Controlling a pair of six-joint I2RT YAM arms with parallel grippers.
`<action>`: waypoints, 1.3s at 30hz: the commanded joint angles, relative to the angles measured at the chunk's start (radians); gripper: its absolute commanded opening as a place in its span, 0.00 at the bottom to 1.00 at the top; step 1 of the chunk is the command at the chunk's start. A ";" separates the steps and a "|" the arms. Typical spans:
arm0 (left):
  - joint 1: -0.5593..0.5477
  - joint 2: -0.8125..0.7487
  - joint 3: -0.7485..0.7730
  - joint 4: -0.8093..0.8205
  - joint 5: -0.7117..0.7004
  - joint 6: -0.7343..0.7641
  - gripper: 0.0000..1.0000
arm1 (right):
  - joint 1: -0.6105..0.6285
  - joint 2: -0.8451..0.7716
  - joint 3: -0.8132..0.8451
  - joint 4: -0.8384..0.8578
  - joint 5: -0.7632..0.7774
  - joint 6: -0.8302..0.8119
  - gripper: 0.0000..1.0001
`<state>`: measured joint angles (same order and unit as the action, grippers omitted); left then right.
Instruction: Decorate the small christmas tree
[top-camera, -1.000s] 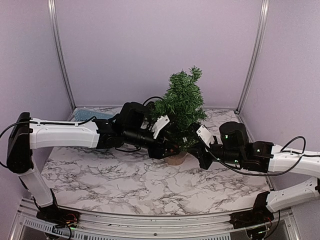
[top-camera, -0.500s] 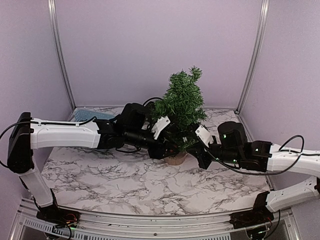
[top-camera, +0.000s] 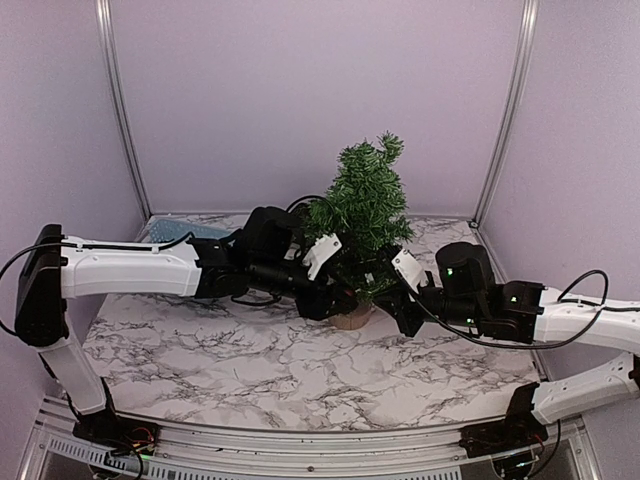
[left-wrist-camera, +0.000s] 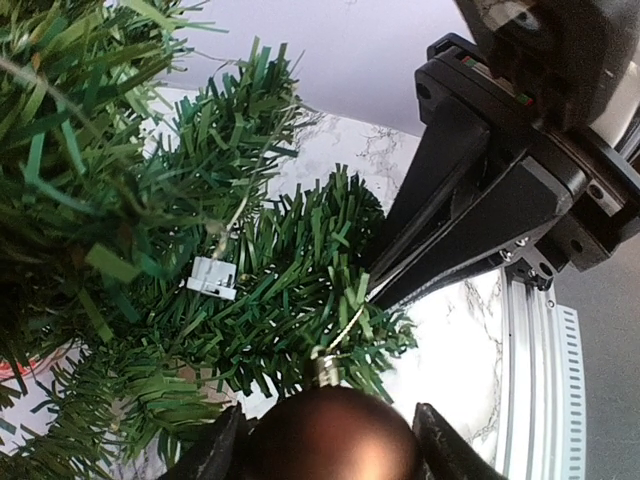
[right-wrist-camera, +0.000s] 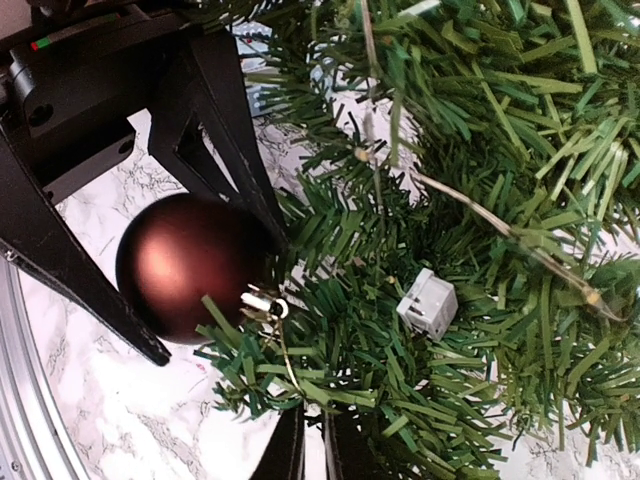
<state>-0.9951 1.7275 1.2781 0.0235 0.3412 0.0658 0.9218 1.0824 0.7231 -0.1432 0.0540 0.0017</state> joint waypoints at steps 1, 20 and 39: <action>-0.004 -0.048 -0.017 -0.015 0.016 0.027 0.60 | -0.008 -0.007 0.044 0.002 -0.001 0.017 0.10; -0.002 -0.226 -0.201 0.097 -0.033 0.022 0.83 | -0.008 -0.039 0.034 0.023 -0.006 0.023 0.09; -0.034 -0.107 -0.147 0.162 0.069 0.043 0.49 | -0.007 -0.003 0.064 0.044 0.007 0.011 0.07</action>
<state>-1.0084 1.5841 1.0901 0.1589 0.3710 0.0948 0.9207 1.0744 0.7330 -0.1310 0.0475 0.0113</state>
